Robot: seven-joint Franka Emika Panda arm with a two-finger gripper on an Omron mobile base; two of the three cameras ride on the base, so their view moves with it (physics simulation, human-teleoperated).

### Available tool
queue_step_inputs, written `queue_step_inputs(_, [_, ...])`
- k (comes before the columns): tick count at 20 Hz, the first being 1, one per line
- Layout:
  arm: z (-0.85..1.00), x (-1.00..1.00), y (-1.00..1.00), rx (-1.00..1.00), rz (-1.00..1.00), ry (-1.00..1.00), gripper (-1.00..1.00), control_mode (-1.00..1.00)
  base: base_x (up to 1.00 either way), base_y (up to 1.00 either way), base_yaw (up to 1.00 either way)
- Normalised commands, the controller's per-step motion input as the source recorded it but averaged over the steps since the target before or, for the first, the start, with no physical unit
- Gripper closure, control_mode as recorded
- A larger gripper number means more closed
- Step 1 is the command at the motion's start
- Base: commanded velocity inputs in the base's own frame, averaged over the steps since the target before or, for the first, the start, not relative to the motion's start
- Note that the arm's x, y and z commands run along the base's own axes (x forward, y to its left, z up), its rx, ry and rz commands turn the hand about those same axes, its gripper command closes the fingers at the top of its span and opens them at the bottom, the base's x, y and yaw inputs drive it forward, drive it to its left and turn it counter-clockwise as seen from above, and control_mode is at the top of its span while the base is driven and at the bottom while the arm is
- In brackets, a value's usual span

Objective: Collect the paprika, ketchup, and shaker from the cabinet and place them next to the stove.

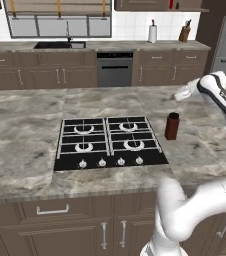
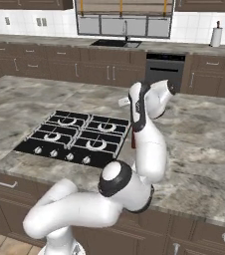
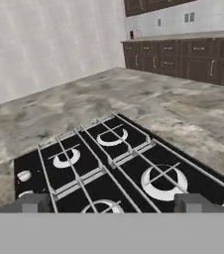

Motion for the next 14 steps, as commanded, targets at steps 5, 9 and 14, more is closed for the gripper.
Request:
queue_step_inputs(5, [0.00, -0.64, 0.52, -0.05, -0.35, 0.22, -1.00, -1.00, 0.00, 0.00, 0.00])
queue_step_inputs(9, [0.00, -0.64, 0.53, -0.07, -0.34, 0.22, -1.00, -1.00, 0.00, 0.00, 0.00])
queue_step_inputs(14, [0.00, -0.74, 0.43, -0.04, -0.35, 0.20, -1.00, -1.00, 0.00, 0.00, 0.00])
